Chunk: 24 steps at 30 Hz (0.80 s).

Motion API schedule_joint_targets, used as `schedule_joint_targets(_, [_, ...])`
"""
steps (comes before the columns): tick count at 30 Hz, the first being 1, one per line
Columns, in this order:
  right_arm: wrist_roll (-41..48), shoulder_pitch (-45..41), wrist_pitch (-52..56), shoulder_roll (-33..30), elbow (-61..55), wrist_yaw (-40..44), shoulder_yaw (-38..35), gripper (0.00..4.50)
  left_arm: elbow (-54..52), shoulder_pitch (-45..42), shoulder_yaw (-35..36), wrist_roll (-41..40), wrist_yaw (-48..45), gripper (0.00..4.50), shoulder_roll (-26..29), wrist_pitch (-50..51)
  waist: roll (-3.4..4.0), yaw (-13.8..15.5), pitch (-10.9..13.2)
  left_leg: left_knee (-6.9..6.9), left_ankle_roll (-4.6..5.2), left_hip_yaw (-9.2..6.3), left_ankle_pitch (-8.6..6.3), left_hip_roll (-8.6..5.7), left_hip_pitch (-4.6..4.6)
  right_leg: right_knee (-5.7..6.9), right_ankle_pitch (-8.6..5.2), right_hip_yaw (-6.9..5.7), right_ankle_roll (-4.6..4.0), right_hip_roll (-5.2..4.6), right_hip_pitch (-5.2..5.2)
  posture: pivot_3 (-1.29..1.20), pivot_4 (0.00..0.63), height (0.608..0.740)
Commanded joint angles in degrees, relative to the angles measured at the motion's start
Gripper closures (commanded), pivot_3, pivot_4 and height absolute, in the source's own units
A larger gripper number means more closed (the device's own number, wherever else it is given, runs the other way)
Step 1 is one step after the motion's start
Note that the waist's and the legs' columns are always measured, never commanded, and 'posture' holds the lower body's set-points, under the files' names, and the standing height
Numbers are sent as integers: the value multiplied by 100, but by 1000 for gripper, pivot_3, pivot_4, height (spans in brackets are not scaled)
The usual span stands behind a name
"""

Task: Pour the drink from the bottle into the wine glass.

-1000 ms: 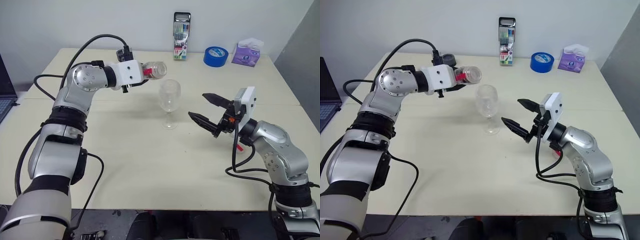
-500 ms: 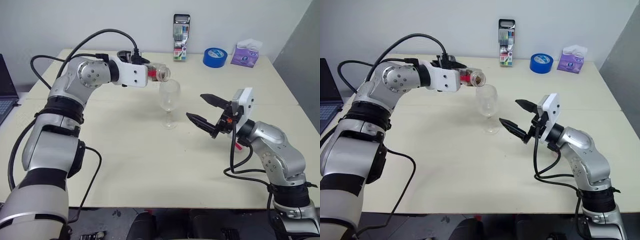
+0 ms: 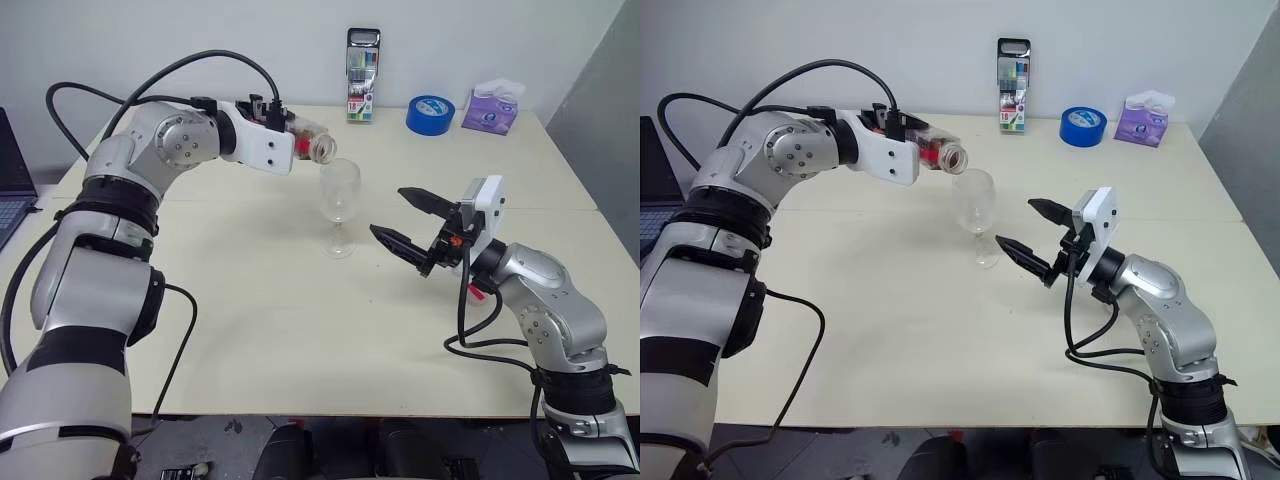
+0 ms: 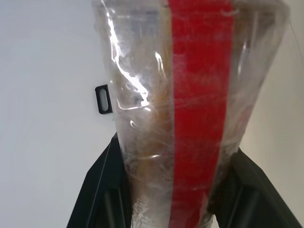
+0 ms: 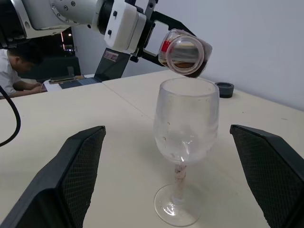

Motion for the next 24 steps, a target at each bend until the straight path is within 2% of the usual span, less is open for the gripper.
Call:
schedule_joint_targets(1, [-7, -105, -114, 12, -168, -34, -32, 0, -22, -304, -12, 72, 249, 2822, 101, -104, 0, 0, 0, 0, 0, 0, 0, 0, 0, 0, 0, 0, 0, 0, 0, 0, 150, 740])
schedule_joint_targets(24, [-10, -123, -109, 20, -147, -52, 29, 0, 431, -870, -477, 688, 844, 2822, 114, -367, 0, 0, 0, 1, 0, 0, 0, -3, 0, 2, 0, 0, 0, -2, -1, 0, 150, 740])
